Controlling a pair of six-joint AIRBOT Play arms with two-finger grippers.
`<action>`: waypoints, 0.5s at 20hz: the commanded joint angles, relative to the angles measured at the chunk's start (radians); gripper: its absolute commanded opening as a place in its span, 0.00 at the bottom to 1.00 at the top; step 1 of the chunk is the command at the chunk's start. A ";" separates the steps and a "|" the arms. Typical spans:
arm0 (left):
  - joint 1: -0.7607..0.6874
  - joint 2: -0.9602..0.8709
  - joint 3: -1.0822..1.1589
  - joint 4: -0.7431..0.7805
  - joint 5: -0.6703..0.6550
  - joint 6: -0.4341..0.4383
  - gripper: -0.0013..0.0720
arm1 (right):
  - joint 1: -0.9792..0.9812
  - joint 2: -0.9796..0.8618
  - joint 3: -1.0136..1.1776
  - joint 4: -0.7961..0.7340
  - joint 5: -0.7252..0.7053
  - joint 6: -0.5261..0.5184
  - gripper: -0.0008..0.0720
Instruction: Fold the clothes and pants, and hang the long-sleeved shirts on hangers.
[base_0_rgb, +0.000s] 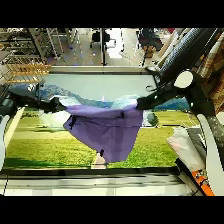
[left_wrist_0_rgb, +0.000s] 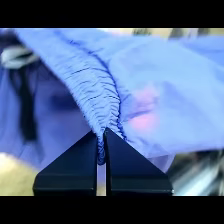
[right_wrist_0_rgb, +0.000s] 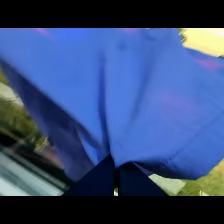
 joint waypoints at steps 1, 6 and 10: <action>0.043 -0.024 0.010 0.154 0.195 0.058 0.03 | 0.165 0.117 -0.209 0.059 0.113 0.019 0.03; 0.029 -0.104 0.010 0.284 0.213 0.057 0.07 | 0.444 0.179 -0.659 0.033 -0.211 0.123 0.04; 0.017 -0.127 0.014 0.215 0.210 0.057 0.62 | 0.362 0.198 -0.726 -0.225 -0.418 0.282 0.61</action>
